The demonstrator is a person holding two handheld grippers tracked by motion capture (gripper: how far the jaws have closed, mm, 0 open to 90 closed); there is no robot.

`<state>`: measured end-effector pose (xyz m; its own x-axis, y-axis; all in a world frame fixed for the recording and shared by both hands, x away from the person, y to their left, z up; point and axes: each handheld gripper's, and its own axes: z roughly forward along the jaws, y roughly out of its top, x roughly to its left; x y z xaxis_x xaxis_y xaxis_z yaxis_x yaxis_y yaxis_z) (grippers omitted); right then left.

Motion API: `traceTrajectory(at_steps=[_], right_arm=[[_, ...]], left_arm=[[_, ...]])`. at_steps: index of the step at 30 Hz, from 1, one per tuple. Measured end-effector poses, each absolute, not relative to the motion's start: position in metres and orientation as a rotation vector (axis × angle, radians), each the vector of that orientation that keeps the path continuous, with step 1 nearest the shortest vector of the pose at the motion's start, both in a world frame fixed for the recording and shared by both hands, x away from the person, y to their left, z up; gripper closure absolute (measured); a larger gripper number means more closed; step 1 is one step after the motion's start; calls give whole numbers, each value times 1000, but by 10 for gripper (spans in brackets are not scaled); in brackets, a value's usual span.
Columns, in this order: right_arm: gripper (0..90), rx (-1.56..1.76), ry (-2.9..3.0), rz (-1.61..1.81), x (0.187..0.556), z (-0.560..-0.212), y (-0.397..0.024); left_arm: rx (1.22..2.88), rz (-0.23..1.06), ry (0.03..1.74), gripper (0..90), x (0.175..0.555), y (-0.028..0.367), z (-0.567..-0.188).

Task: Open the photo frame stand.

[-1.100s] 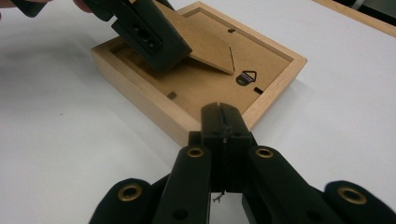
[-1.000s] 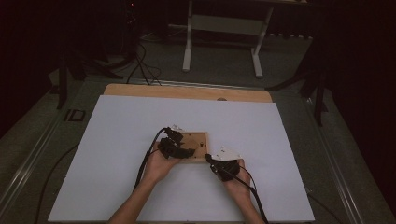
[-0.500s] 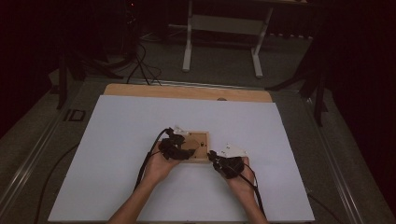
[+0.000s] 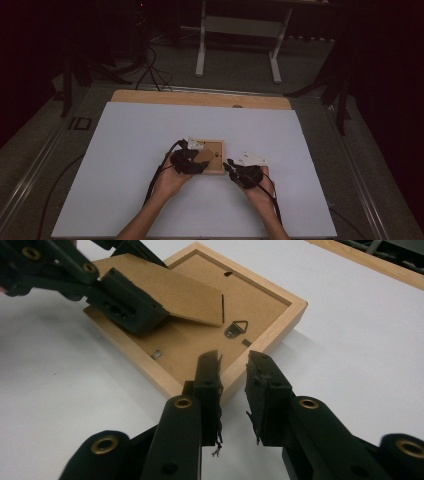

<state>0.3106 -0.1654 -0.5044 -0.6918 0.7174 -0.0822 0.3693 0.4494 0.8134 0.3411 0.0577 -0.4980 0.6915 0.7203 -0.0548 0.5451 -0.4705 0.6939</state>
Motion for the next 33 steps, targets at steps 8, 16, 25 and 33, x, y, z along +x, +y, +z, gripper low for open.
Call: traceTrajectory(at_steps=[8,16,25,33], right_arm=[[724,917,2279,1131,315,-500,-165],[716,924,2277,1138,319,-496,-165],[698,945,2288,1136,325,-497,-167],[674,971,2293,1148,335,-492,-169]], left_arm=[[2179,348,948,508,337,58,-500],[2169,391,929,508,331,57,-501],[2156,440,908,508,325,56,-502],[2146,501,870,508,316,55,-503]])
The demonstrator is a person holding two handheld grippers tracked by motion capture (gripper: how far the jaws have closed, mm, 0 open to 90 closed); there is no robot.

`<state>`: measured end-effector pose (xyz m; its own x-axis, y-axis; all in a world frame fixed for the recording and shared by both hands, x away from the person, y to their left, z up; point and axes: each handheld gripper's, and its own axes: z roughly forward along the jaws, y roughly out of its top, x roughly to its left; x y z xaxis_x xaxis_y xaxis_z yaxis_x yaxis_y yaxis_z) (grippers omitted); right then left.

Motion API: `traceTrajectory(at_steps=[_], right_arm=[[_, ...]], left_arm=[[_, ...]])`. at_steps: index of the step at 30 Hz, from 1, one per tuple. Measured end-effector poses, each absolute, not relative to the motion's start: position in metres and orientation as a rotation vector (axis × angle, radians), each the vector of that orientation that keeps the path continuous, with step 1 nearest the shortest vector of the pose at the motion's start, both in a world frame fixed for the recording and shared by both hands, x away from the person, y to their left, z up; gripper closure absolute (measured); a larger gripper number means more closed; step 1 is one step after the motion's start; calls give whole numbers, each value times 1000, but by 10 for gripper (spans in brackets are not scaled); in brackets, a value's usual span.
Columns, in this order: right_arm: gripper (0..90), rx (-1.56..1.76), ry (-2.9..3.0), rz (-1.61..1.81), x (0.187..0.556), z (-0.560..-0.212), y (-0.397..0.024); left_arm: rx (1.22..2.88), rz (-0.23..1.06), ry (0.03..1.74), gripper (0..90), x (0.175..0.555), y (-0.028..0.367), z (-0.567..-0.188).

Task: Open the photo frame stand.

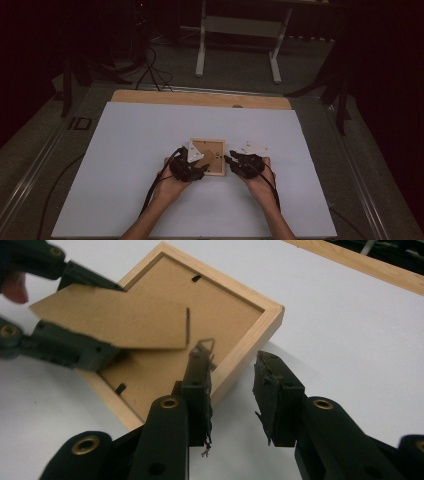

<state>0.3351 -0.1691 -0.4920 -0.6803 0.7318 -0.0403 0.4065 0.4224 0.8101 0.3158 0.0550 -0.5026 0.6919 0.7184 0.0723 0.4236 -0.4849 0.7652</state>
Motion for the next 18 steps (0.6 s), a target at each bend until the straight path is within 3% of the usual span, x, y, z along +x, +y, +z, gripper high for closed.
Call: traceTrajectory(at_steps=[8,18], right_arm=[[637,1008,2304,1172,345,-489,-167],[519,1071,2343,1205,357,-489,-163]], left_arm=[[2134,552,839,508,308,54,-503],[2118,642,777,508,294,53,-506]])
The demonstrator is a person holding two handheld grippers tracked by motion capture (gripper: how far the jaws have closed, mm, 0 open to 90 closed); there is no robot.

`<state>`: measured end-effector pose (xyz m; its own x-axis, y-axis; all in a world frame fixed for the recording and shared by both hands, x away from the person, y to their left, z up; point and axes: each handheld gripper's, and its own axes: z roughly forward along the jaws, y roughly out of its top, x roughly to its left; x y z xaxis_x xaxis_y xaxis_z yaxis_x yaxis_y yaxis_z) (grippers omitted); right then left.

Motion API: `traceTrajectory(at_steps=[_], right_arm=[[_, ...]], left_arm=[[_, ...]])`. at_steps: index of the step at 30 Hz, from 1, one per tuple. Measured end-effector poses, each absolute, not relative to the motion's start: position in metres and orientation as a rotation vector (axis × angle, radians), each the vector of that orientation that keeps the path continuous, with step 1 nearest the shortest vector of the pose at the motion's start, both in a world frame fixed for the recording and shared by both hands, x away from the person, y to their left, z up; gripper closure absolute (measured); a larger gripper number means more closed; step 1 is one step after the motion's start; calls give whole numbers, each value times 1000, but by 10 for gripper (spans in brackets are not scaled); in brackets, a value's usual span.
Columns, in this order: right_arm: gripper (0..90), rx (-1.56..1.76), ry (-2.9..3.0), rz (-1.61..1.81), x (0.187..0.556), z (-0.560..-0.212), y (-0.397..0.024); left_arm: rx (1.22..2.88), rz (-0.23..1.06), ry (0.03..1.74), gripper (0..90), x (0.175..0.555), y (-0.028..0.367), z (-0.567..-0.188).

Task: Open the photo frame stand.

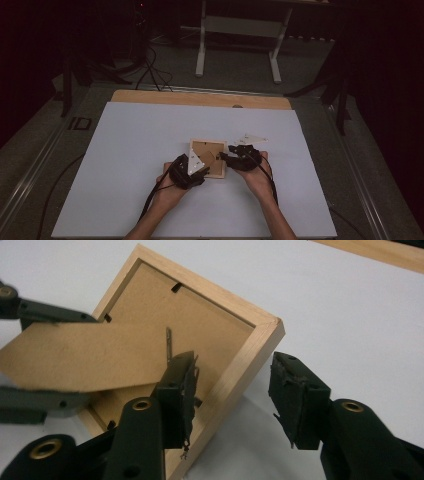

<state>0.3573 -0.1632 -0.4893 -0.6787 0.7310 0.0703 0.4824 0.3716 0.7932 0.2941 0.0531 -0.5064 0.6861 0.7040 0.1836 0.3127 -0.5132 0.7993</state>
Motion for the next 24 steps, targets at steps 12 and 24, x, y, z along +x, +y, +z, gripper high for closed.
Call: traceTrajectory(at_steps=[12,24], right_arm=[[377,1150,2424,1270,369,-494,-161],[393,1168,2500,1317,374,-500,-163]], left_arm=[[2103,662,728,506,288,56,-509],[2083,581,688,495,287,61,-509]])
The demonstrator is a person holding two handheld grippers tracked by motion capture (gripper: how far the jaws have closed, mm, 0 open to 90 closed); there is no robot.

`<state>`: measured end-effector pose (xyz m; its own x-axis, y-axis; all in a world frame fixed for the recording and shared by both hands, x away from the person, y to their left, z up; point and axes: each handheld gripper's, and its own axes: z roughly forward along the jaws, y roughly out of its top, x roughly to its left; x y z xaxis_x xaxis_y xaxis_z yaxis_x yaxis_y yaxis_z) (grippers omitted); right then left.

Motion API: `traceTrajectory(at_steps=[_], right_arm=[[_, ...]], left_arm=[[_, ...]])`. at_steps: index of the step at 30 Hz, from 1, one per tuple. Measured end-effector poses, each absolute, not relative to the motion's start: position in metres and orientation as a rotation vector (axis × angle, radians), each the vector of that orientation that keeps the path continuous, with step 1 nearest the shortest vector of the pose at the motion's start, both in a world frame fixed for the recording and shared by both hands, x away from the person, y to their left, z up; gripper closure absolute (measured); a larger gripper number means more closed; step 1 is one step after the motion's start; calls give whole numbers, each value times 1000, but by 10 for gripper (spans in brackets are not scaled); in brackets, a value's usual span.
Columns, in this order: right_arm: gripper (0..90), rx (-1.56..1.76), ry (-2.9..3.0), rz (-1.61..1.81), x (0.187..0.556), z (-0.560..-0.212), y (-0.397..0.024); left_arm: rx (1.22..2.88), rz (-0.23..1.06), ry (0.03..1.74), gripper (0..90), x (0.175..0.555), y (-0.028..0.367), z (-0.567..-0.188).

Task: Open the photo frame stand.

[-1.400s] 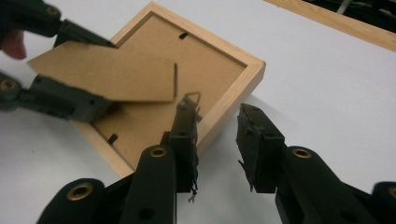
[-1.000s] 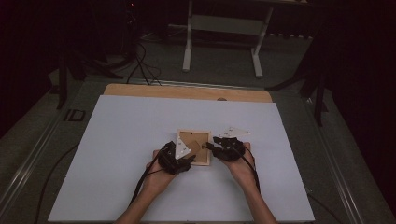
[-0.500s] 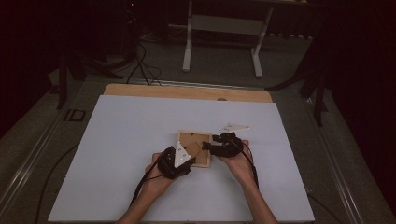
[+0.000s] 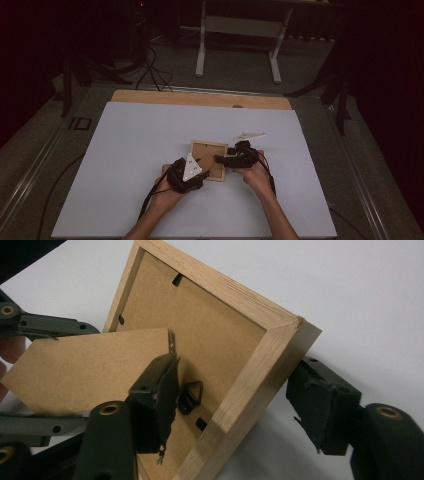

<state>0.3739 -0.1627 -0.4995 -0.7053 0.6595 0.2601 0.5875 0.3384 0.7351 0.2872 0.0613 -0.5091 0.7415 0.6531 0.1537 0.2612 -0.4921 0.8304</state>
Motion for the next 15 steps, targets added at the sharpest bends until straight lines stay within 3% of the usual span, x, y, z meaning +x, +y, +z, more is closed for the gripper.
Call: traceTrajectory(at_steps=[10,15], right_arm=[[419,1098,2484,1352,368,-495,-161],[418,1077,2476,1344,365,-495,-161]], left_arm=[[2030,177,728,504,300,72,-508],[1983,80,754,466,304,78,-506]])
